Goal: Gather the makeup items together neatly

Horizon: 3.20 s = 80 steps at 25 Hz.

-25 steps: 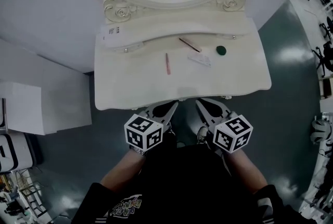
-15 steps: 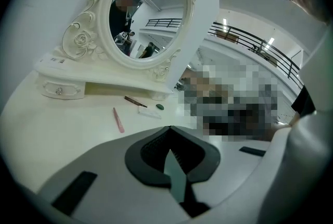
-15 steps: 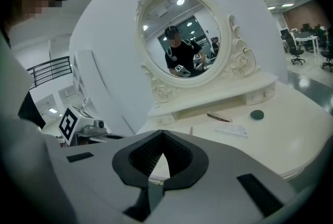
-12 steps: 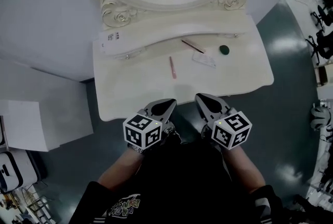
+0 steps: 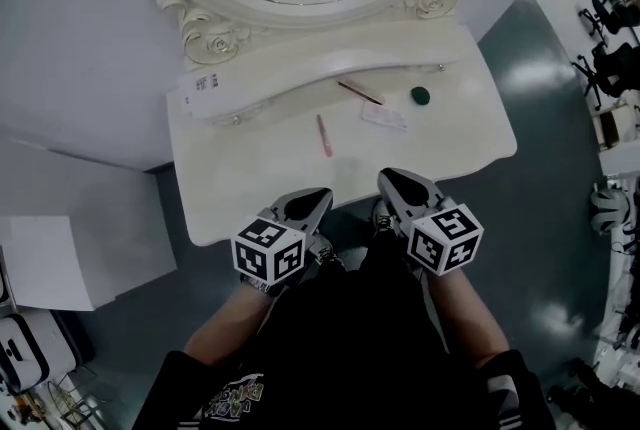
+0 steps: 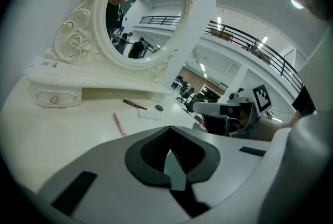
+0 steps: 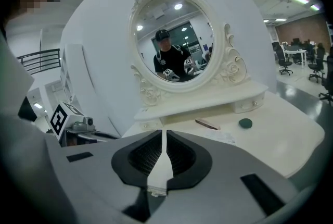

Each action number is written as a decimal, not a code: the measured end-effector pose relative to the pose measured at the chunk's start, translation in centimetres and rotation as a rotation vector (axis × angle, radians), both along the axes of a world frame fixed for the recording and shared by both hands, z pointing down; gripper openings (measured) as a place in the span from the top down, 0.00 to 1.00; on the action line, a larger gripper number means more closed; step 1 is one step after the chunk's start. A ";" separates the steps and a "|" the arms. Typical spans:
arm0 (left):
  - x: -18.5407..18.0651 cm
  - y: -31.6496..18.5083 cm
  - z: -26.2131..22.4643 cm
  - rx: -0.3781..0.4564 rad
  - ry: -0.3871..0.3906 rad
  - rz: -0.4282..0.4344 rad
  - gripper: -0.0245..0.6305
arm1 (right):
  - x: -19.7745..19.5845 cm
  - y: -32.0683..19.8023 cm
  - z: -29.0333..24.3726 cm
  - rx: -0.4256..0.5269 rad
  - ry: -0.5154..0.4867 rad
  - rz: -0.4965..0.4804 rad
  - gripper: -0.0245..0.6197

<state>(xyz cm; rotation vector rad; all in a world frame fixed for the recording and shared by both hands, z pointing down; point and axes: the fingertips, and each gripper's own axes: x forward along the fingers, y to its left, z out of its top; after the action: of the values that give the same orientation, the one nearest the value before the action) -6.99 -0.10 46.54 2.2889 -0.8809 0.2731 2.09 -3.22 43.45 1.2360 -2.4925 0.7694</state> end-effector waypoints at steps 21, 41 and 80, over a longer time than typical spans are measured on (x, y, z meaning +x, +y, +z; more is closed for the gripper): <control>2.1 -5.4 1.5 -0.054 -0.026 -0.136 0.95 | 7.6 -12.2 11.5 -0.022 0.465 -0.307 0.62; 3.1 -7.7 3.9 -0.128 -0.044 -0.266 0.95 | 8.2 -15.9 19.5 -0.136 0.594 -0.688 0.55; -3.2 -0.4 3.3 -0.097 -0.062 -0.132 0.95 | 1.2 -11.6 18.9 -0.340 0.417 0.285 0.58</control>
<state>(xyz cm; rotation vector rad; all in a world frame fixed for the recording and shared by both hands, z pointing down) -10.18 -0.51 49.87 2.1331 -1.0233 0.3225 3.24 -14.77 62.39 1.4596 -1.7967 0.8529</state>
